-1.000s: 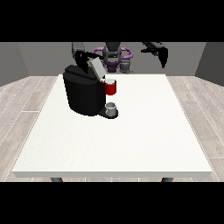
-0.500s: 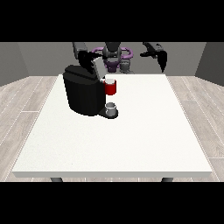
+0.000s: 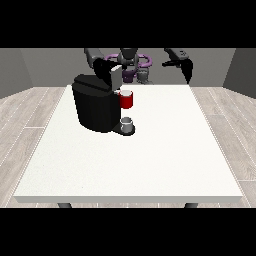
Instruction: Insert the coffee pod into the coffee machine and close the lid
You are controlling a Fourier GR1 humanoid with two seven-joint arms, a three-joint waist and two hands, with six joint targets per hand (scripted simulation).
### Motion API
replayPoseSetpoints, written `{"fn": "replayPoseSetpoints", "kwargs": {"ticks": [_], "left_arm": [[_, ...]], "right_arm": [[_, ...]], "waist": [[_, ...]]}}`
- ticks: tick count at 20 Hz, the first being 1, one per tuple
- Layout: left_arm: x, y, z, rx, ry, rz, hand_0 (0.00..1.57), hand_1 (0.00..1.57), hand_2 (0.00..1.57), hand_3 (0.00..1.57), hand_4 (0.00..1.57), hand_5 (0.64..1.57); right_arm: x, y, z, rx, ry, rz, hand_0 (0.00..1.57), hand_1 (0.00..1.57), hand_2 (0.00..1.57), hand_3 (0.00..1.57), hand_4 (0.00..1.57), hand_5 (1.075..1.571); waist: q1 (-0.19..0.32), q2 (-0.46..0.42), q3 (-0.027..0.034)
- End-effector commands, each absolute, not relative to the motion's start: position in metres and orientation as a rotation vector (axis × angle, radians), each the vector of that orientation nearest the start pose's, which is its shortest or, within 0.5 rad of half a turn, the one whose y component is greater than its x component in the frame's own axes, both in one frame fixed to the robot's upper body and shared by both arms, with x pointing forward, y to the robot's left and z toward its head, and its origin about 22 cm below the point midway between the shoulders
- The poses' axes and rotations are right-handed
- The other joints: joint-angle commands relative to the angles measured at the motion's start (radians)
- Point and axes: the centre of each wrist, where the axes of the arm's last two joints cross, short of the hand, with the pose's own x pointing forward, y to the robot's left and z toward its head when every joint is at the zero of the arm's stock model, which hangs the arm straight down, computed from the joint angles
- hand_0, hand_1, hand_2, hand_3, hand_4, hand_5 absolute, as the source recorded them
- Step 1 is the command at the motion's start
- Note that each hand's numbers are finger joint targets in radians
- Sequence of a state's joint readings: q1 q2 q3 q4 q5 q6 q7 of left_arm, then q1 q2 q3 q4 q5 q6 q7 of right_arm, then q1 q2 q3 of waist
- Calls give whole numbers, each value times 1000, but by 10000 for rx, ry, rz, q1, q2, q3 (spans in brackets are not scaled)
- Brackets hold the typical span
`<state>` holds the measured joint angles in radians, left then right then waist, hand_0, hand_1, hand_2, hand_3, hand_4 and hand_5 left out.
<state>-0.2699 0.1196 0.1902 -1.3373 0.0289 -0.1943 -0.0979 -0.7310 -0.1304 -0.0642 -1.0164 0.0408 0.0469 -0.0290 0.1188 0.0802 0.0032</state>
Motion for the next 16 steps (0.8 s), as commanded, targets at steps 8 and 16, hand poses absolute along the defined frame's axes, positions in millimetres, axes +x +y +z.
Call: {"fn": "replayPoseSetpoints", "kwargs": {"ticks": [8,16], "left_arm": [[296,255,14,-1034,-17164,-1729,0,0,0,0,0,1571],[302,258,23,-866,-17625,-1242,0,0,0,0,205,1571]], "right_arm": [[409,-154,110,-670,-17728,4552,0,0,0,0,110,1571],[397,-137,94,1193,-18447,4851,0,0,0,0,132,1571]], "waist": [[606,-238,-33],[62,-406,-32]]}}
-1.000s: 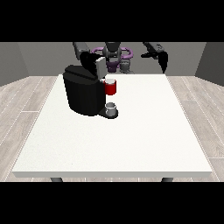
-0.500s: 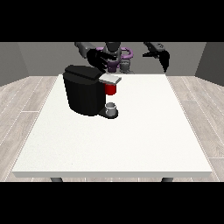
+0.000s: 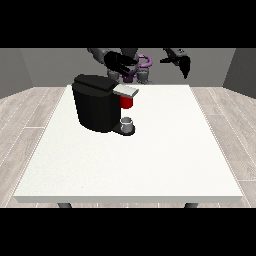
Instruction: Insert the coffee pod into the coffee machine and close the lid
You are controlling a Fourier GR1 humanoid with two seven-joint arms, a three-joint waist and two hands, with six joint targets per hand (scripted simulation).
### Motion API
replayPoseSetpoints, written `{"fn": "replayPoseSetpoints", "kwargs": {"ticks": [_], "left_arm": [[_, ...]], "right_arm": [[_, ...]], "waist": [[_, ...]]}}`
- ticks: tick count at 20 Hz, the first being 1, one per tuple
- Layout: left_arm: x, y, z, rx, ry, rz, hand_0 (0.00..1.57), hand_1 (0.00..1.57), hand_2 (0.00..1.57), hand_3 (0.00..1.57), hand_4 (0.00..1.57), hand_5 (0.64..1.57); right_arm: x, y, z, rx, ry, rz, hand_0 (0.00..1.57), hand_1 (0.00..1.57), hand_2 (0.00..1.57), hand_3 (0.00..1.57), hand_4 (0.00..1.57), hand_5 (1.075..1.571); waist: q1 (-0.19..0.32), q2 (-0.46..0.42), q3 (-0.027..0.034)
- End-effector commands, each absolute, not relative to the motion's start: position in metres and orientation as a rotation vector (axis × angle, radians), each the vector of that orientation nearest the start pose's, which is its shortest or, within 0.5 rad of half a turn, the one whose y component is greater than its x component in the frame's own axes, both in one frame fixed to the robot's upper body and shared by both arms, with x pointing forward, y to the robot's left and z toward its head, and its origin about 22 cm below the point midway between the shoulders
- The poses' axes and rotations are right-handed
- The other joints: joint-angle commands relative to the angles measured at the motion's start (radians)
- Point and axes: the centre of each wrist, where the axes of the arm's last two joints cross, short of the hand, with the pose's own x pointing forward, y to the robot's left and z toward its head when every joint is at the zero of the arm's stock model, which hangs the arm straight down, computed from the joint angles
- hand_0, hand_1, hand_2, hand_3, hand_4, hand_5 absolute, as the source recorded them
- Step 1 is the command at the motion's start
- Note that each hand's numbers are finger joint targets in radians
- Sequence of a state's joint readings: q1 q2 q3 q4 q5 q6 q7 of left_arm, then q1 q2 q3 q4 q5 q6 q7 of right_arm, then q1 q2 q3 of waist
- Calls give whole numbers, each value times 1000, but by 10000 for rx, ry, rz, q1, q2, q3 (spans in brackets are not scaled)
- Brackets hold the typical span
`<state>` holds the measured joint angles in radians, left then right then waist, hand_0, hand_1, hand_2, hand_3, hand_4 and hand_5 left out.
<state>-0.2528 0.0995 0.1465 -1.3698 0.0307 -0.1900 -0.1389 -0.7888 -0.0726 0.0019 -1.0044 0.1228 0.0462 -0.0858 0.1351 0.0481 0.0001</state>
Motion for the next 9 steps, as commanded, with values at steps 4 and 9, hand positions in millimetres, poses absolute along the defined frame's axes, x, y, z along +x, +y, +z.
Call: {"fn": "replayPoseSetpoints", "kwargs": {"ticks": [4,9], "left_arm": [[288,262,-2,-691,-17091,-728,0,0,0,0,192,1571],[267,282,-32,-49,-16173,-316,0,0,0,0,192,1571]], "right_arm": [[364,-132,51,2539,-18356,4492,0,0,0,0,275,1571],[312,-141,-4,3084,-16890,2774,0,0,0,0,157,1571]], "waist": [[-739,-776,0],[-1519,-1705,-1]]}}
